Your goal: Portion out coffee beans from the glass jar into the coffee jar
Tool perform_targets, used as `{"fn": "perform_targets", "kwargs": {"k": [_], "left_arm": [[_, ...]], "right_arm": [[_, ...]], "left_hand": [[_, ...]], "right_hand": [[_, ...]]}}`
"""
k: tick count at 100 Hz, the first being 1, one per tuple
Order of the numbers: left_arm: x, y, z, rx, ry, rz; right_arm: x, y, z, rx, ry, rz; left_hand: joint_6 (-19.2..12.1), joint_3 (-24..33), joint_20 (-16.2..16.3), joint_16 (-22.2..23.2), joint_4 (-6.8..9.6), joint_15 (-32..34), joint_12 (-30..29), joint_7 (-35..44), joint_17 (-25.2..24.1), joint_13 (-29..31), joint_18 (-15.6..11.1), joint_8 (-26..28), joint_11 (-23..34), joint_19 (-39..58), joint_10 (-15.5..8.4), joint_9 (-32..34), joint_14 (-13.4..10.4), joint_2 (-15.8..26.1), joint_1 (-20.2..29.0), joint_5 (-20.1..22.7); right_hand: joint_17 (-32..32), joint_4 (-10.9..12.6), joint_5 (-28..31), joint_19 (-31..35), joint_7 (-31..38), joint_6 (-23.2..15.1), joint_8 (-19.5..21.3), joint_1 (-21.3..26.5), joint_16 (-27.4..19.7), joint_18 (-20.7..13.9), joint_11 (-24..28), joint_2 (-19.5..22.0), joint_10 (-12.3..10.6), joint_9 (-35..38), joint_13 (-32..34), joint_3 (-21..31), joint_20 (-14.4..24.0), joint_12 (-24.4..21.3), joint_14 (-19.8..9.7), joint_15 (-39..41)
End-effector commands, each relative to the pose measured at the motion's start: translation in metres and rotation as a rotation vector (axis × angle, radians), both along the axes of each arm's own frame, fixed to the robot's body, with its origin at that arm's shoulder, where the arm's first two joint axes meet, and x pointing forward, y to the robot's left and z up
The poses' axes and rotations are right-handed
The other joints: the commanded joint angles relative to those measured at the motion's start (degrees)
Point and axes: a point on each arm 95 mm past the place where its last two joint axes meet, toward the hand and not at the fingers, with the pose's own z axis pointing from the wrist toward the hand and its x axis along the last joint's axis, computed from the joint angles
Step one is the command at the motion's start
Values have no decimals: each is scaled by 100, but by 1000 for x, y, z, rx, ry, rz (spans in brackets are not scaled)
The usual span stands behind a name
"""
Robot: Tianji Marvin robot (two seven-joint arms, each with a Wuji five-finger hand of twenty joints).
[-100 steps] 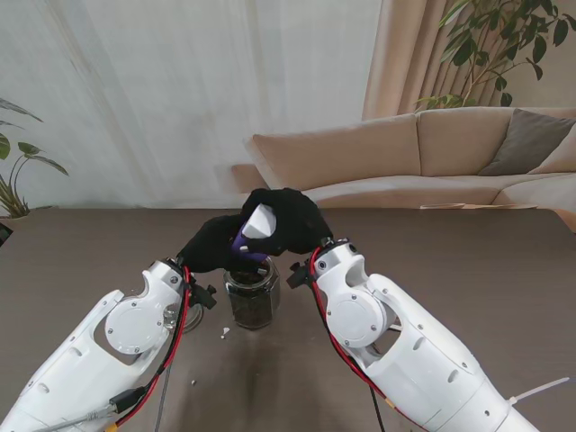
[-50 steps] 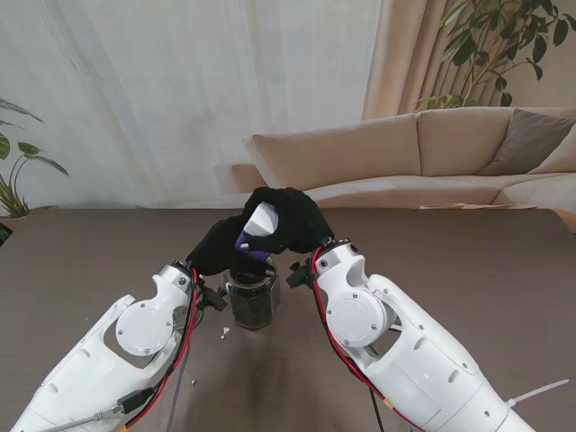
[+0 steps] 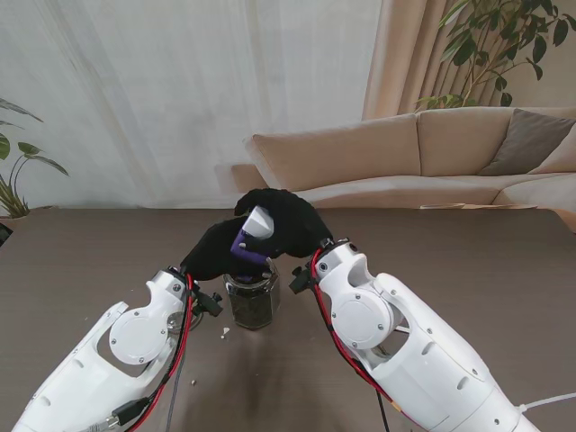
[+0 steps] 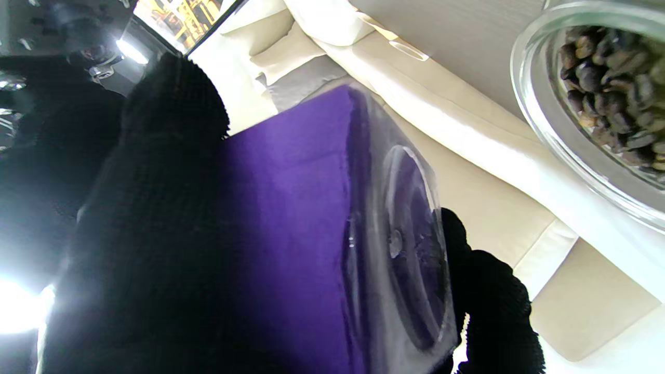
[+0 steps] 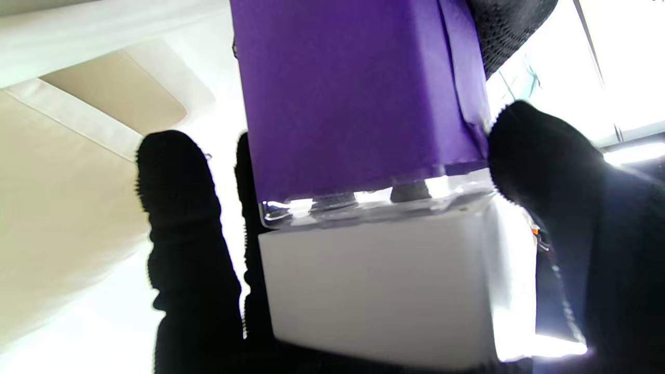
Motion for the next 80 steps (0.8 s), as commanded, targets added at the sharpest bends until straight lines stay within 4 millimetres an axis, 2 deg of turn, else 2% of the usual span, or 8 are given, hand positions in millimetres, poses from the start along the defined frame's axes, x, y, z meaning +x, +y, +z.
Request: {"fn": "perform_targets", "kwargs": {"k": [1,10,47,58,62,64,69,80], "left_arm": [[-5,-4,-1,7,-5,-14],[-6,-1,-2,16,-12,-5],[-6,0,-1,7,-45,12],[-6,2,1,11,-61,16],[-6,2,2,11,-63,18],[-6,2,2,11,-63,19],[-6,3,3,12,-62,19],[-5,3,4,17,-62,25]], "right_arm": [[-3,-1,2,-7,24,9],[-3,-3,5,-2,42,8],[-4,-9,6,-82,100,33],[-4,-9,7,-107,105,42],[-5,-9,8,-111,99,45],[-5,-9,8,-114,96,48],[-5,-8,8,-118,85,57],[-7,-5,8,-127,46,77]], "left_hand": [[-525,1613,248,507,146,1776,209,961,36,511,-493,533,1130,509,-168,655,115,3128,2365,213],[-547,1602,271,515,145,1799,193,958,42,514,-497,515,1127,528,-173,669,134,3121,2365,227],[-586,1604,185,425,147,1512,74,934,-127,369,-628,482,904,355,-175,658,184,3123,2365,293],[-651,1573,78,333,138,1262,5,883,-148,320,-680,450,706,284,-212,664,196,3123,2365,309],[-654,1584,40,305,143,1200,1,838,-142,324,-673,410,648,267,-208,685,207,3087,2363,325],[-651,1587,2,272,142,1133,18,795,-144,328,-673,363,595,255,-202,698,225,3070,2363,348],[-641,1594,-66,215,153,1031,64,676,-142,331,-664,214,475,260,-206,728,248,3001,2363,407],[-598,1437,-199,14,178,801,-146,307,10,442,-586,-312,129,252,-212,861,300,2908,2362,613]], "right_hand": [[-2115,325,-432,-269,-158,44,-63,-58,-252,-136,-111,376,-130,-561,-574,385,-155,-179,-104,-372],[-2123,353,-501,-170,-129,74,-103,-141,-290,-183,-20,450,-88,-672,-644,256,-96,-228,-73,-271],[-1156,356,2,642,-5,450,-209,-132,14,-541,137,402,-14,428,424,235,-35,-226,-293,649],[-675,419,746,1099,394,536,6,261,354,-663,481,418,-85,1114,1008,580,34,65,-568,1265],[-356,-334,1072,1358,1113,399,-683,649,540,-720,585,170,-177,1561,1384,647,24,335,-741,1602],[-211,-499,1187,1451,1468,323,-886,832,602,-741,599,33,-220,1776,1553,651,32,454,-806,1719],[125,-518,1643,1647,1975,53,-1104,1235,763,-779,573,-179,-296,2316,1967,762,79,704,-941,2012],[650,-420,2453,1922,2263,-481,-1030,1744,1315,-877,613,-444,-511,3038,2176,1039,228,1133,-1181,3022]]}}
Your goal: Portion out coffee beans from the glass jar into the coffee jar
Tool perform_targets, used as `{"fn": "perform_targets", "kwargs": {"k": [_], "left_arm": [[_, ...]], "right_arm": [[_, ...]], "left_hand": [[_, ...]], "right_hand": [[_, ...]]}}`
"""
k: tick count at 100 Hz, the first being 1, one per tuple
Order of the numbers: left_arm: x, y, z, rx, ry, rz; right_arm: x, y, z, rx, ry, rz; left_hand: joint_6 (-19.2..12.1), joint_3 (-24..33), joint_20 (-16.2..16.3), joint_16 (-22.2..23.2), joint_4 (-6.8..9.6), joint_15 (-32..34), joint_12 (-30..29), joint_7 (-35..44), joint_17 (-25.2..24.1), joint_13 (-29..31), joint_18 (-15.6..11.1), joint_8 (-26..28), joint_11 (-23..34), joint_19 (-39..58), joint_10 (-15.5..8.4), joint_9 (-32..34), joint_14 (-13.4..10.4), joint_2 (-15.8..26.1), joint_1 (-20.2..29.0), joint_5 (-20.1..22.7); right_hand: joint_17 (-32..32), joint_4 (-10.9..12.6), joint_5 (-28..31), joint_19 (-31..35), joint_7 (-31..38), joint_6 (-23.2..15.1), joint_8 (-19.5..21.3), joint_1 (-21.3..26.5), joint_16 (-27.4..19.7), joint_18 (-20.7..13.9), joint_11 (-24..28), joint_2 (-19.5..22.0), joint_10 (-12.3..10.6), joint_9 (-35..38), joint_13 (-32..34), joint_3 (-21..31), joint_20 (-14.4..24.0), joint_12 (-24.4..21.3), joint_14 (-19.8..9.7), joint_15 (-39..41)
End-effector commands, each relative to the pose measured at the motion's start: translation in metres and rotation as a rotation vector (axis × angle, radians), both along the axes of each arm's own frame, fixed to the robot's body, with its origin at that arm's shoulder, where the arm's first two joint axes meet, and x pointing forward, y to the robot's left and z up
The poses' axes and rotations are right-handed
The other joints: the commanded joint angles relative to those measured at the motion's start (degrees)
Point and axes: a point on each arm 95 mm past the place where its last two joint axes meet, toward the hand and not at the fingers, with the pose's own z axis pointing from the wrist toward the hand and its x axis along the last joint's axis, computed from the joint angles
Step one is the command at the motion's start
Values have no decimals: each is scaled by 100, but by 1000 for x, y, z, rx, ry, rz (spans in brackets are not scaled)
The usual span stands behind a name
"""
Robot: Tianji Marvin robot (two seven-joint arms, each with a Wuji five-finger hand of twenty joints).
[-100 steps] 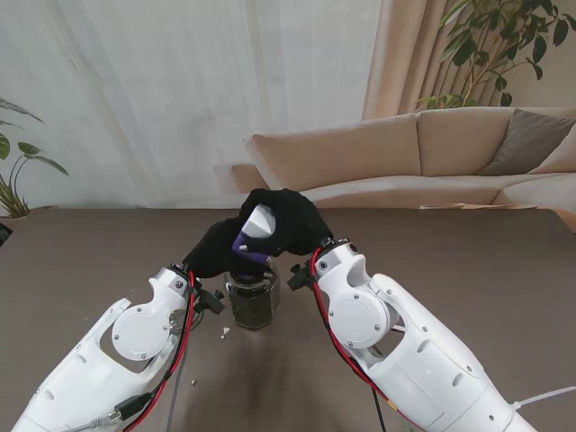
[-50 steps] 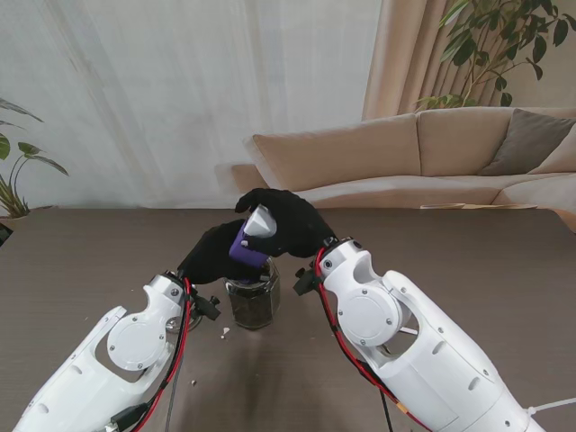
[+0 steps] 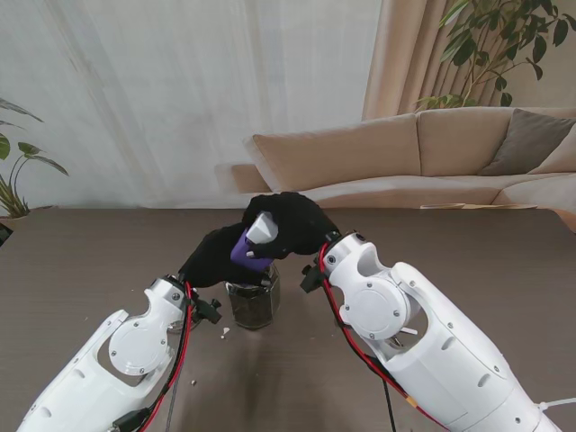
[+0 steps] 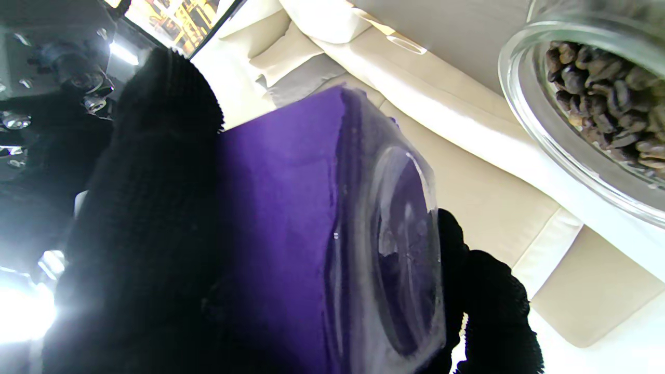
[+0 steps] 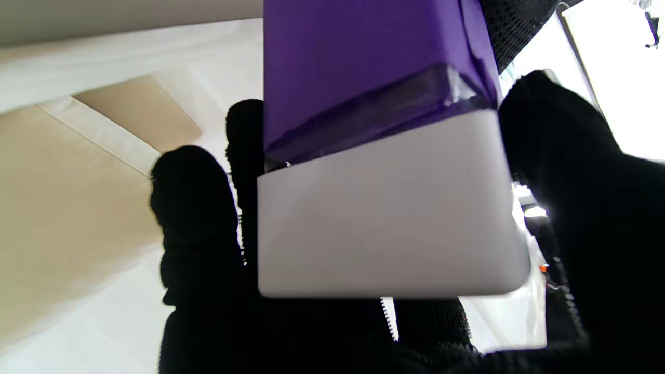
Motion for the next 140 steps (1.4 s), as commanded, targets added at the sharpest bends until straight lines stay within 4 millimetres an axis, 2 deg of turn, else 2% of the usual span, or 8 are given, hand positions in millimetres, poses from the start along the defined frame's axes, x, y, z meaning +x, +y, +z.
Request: {"fn": "perform_targets", "kwargs": {"k": [1,26,55,93,102,120,126,140], "left_arm": [[5,3,10,-7,-13,15],[6,-1,12,-52,19,5],[9,-7,13,-36,47,-7],[8,-2,7,22,-3,4],[7,1,6,25,-8,13],[4,6,4,40,-17,25],[3,8,4,46,-20,27],[2,11,5,55,-27,30]], "right_arm": [[-5,5,-8,-20,0,38],[-8,10,-13,16,-33,82],[-9,13,-18,50,-48,101],[-5,-1,-10,7,-12,66],[-5,-4,-6,15,21,67],[-3,-13,1,3,73,77],[-2,-18,4,-19,96,85],[3,-27,9,-105,80,62]], "left_hand": [[-416,1680,-147,84,209,598,-14,310,0,457,-573,-178,239,161,-173,731,307,2859,2369,513],[-197,988,-334,-244,229,116,-1078,-1229,31,484,-355,-1203,-253,-20,60,816,594,2856,2091,1055],[-200,2079,-69,-194,279,728,-828,58,824,1137,175,511,296,554,-164,1025,314,3049,2370,1190],[-272,1838,71,-31,393,1067,-515,620,540,921,-43,493,707,534,-149,903,299,3365,2370,1000],[-254,-51,85,-15,608,1043,-491,492,497,896,-76,463,701,496,-141,881,299,4918,2370,1106],[-281,1015,68,-8,873,1022,-477,532,457,879,-114,505,702,468,-135,867,300,3953,2360,1054],[-290,1860,56,-4,404,1010,-473,627,444,870,-121,476,701,461,-136,864,297,3322,2369,988],[-303,1817,49,-3,358,1005,-469,633,430,861,-139,461,703,454,-139,863,294,3374,2371,1003]], "right_hand": [[588,310,1351,330,1770,-579,216,1589,973,-323,645,210,-812,1173,999,1080,184,741,-1069,2499],[750,331,1516,318,1966,-837,226,1794,994,-453,639,40,-887,1243,989,1286,341,1039,-1076,2846],[507,358,1467,60,2104,-810,9,1848,767,-430,531,119,-900,1174,956,1204,448,1084,-953,2593],[-2141,938,-1509,-1941,-1131,-371,759,-657,-534,440,-702,773,-672,-1910,-1507,178,-1,-872,34,-1146],[-2441,959,-1860,-2138,-1149,-211,668,-898,-694,471,-666,1030,-626,-2308,-1871,-134,-67,-973,132,-1286],[-2834,987,-2270,-2509,-1296,91,518,-1292,-876,473,-753,1480,-544,-2758,-2342,-709,-144,-1158,209,-1458],[-2952,1033,-2412,-2636,-1384,209,483,-1367,-908,424,-723,1880,-524,-2930,-2484,-1145,-97,-1158,206,-1501],[-2911,1441,-2402,-2713,-1461,365,634,-1441,-856,324,-433,2875,-495,-2979,-2477,-3035,57,-892,111,-1401]]}}
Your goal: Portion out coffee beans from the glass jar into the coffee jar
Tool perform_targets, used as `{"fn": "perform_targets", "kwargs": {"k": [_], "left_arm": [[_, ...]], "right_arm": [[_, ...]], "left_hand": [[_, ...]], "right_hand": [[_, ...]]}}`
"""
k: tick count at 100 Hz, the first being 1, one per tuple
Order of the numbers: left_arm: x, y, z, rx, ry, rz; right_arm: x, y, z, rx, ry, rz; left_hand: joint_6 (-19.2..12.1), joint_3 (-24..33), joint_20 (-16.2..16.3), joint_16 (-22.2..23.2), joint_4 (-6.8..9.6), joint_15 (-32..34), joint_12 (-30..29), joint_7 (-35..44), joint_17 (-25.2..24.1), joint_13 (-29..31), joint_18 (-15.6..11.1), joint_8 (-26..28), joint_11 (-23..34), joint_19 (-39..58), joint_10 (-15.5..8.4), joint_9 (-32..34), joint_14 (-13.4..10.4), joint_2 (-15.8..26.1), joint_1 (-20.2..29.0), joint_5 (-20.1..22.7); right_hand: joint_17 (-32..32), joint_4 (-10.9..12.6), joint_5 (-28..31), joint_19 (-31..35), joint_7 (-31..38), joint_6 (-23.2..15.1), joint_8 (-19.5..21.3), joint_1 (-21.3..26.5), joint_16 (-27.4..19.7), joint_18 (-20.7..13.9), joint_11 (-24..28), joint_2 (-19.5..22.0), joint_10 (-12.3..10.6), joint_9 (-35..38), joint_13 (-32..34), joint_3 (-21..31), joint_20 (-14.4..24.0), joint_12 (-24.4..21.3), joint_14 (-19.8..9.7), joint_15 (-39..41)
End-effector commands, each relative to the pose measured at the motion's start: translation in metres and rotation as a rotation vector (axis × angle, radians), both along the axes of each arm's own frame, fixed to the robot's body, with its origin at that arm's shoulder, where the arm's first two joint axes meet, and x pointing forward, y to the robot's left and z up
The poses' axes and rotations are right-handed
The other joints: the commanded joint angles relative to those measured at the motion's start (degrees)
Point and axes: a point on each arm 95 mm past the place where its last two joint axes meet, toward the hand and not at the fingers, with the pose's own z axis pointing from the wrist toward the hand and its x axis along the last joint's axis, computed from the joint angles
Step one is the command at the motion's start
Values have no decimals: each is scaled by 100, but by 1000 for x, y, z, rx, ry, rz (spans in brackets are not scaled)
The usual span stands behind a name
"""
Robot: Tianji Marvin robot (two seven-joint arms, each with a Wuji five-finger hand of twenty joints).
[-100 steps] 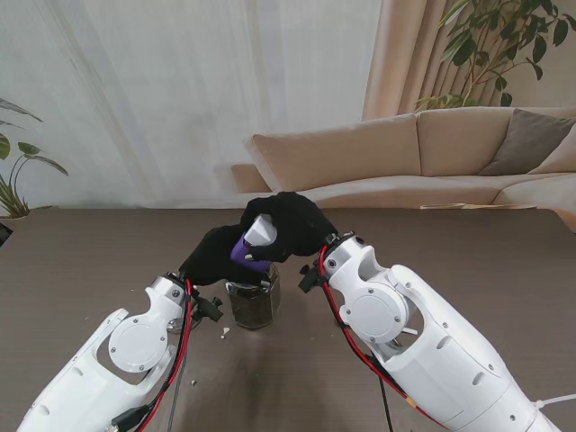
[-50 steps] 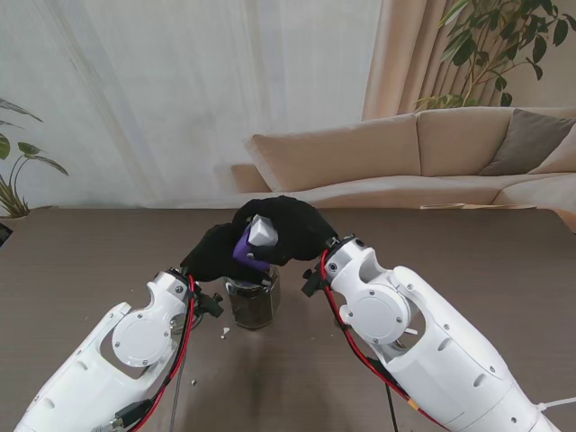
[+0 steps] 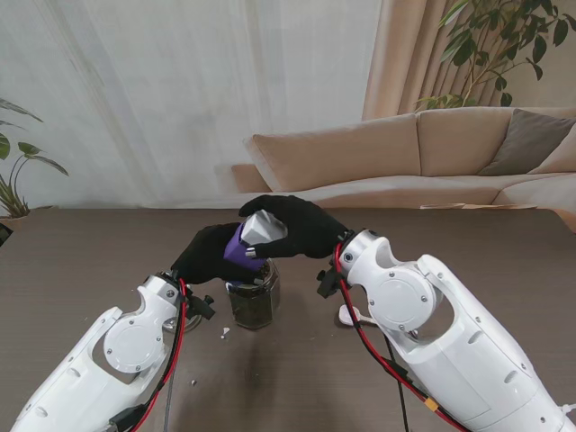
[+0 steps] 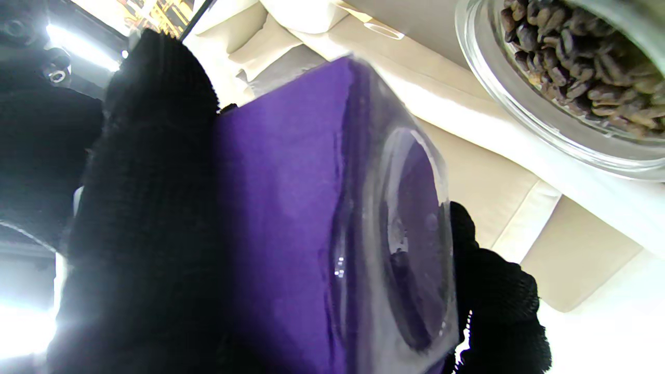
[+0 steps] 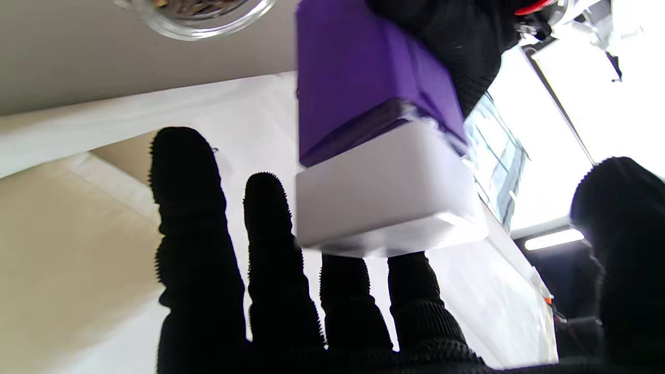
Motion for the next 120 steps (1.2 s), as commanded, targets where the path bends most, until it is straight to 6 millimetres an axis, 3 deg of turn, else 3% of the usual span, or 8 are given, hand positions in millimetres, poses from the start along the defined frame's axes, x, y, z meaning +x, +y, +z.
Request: {"fn": "perform_targets", "kwargs": {"k": [1,13,35,70,83,100,107,120], "left_arm": [[-2,0,2,7,-1,-14],[-3,1,2,13,-5,-15],[-5,5,3,32,-11,-20],[-8,9,5,55,-29,-21],[-8,9,7,54,-30,-25],[-10,11,7,63,-24,-26],[-11,13,8,68,-24,-25],[-13,15,9,73,-20,-24]], "right_arm": [[5,-6,5,-53,-42,-27],[8,-10,7,-107,-51,-47],[12,-7,7,-174,-118,-82],[10,-13,14,-266,-76,-133],[10,-10,12,-265,-94,-107],[9,-9,9,-255,-130,-95],[10,-8,9,-265,-145,-95],[11,-8,8,-289,-180,-93]], "left_hand": [[-389,2441,56,341,72,1067,366,1227,-268,418,-412,362,822,96,-164,309,114,3544,2162,201],[-411,2438,47,341,81,1056,373,1229,-292,400,-442,362,823,84,-167,316,106,3529,2162,207],[-431,2438,39,344,78,1052,385,1227,-298,395,-455,366,815,85,-178,319,102,3527,2162,207],[-453,2420,37,351,86,1048,400,1214,-299,392,-478,362,807,97,-190,334,99,3530,2162,212],[-452,2416,37,353,89,1048,403,1219,-296,393,-481,368,803,100,-184,332,93,3530,2162,214],[-445,2407,36,355,89,1041,406,1206,-313,382,-471,363,795,91,-180,329,106,3537,2162,209],[-453,2400,36,357,90,1041,408,1206,-313,383,-469,365,794,91,-179,335,101,3537,2162,209],[-451,2395,38,360,94,1040,410,1201,-315,384,-470,363,792,92,-179,336,105,3534,2162,212]], "right_hand": [[-2801,313,-94,-107,-9,109,121,-355,8,-12,150,81,-19,-164,-61,-412,120,191,-77,76],[-2721,343,140,-38,30,202,195,-530,82,-77,276,-216,49,-108,47,73,146,316,-80,230],[-2418,338,903,366,384,153,416,-19,367,-88,696,-198,85,432,540,-122,142,646,-193,901],[-2251,396,1278,681,209,338,356,-814,470,-10,593,323,176,843,808,88,63,724,-77,1119],[-2069,464,2242,909,412,-309,651,277,627,-91,742,251,-41,1404,1171,-336,-13,1011,-235,1377],[-2091,643,1193,972,-138,-1163,610,2018,690,-166,672,110,-340,1614,1293,-1092,-74,1089,-363,1438],[-2059,211,806,1059,-45,-1416,547,1192,734,-248,737,-669,-451,1609,1367,2314,-57,1077,-423,1531],[-1967,65,378,1177,49,-1685,521,1632,787,-366,806,-1293,-673,1560,1483,2987,-32,1082,-575,1660]]}}
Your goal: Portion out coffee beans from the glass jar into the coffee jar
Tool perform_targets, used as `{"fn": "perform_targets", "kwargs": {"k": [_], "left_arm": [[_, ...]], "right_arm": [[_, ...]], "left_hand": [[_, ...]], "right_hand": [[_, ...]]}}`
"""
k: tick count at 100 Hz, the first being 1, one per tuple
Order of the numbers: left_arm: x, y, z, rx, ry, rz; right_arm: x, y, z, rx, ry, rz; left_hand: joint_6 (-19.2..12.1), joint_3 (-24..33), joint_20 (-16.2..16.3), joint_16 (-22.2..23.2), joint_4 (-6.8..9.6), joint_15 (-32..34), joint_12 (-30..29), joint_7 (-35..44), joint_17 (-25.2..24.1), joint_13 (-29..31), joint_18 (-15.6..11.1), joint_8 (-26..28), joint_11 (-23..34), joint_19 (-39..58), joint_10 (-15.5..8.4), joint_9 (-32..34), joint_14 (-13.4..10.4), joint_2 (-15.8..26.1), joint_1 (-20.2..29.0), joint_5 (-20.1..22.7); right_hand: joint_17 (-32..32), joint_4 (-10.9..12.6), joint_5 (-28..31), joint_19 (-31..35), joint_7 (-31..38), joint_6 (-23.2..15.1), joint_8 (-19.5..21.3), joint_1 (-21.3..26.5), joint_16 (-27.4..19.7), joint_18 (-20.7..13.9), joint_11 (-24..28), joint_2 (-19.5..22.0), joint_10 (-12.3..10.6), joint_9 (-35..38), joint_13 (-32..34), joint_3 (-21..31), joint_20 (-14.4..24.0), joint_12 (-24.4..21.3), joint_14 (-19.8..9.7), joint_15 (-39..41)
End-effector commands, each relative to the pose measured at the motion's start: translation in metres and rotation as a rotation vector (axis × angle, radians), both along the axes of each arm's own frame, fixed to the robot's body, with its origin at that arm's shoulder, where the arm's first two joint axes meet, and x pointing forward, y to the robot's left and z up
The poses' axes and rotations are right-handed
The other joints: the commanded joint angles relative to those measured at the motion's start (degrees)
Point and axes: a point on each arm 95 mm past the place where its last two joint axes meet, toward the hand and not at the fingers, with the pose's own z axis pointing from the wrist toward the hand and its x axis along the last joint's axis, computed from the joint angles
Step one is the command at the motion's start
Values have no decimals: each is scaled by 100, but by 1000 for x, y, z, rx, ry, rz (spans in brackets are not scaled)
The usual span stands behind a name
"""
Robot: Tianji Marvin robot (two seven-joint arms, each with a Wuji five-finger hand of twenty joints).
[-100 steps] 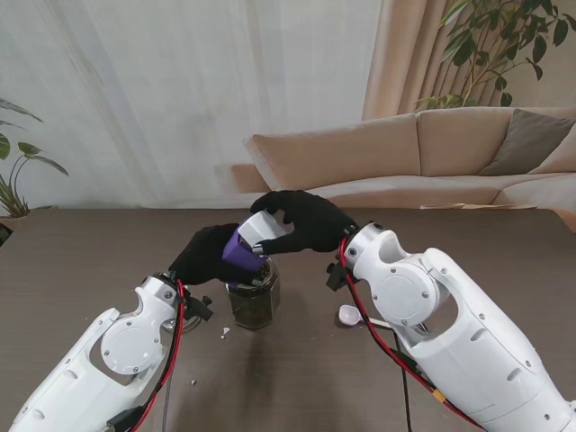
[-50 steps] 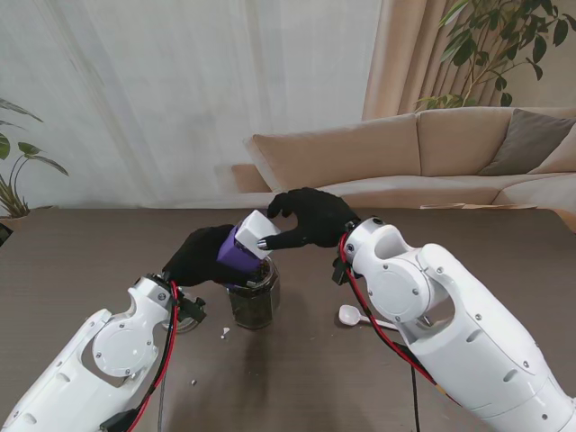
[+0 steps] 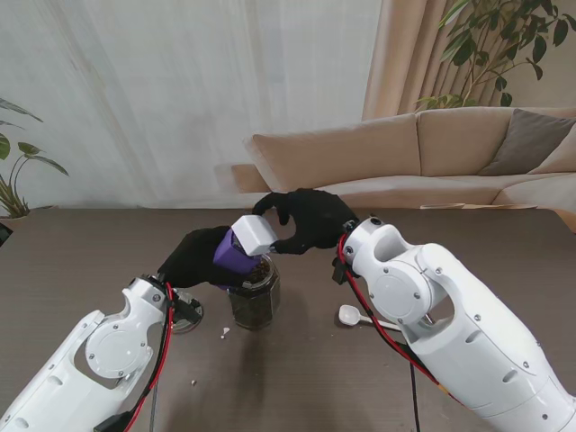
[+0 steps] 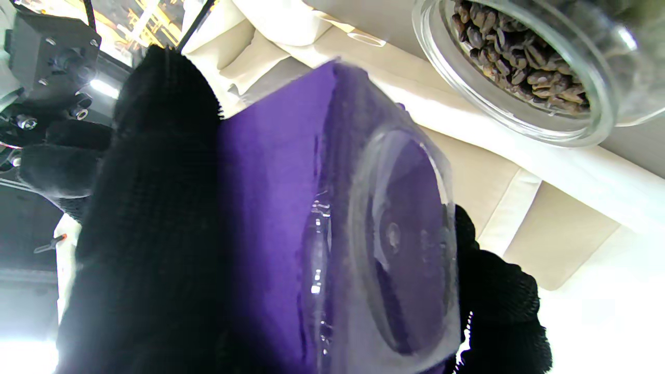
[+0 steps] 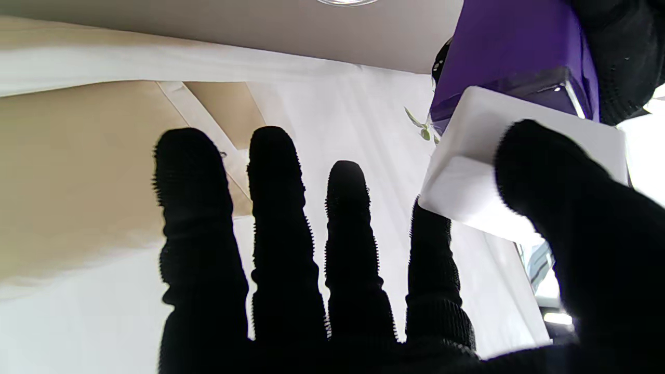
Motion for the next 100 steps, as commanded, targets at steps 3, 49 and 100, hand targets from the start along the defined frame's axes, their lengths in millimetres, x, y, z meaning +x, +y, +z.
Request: {"fn": "perform_targets", "kwargs": {"k": [3,49,100], "left_arm": [[-4,-3,5,5,-2,-22],[-9,2,6,35,11,-18],[-11,2,6,41,22,-24]], "right_arm": [[2,0,-7,-27,-8,1],[1,-17,-2,77,54,-54],[-12,4,-10,4,52,-51]], "left_hand": [[-658,2373,-2,268,220,939,305,1148,-295,384,-470,364,747,41,-261,362,102,3253,2162,368],[-666,2364,2,275,222,940,311,1149,-296,378,-485,376,744,41,-269,363,87,3266,2162,362],[-669,2360,11,286,227,971,335,1159,-278,389,-490,389,765,59,-279,359,77,3271,2162,356]], "right_hand": [[-2007,266,-166,318,355,-341,36,712,78,-179,133,-211,-269,-69,236,945,-92,75,-146,100],[-2282,180,-461,372,504,1047,-486,-1759,198,-21,233,2365,252,-882,-405,-2862,319,57,166,336],[-1832,383,2406,870,387,1183,-84,-2831,268,-77,164,3167,437,-12,54,-2893,374,319,169,546]]}}
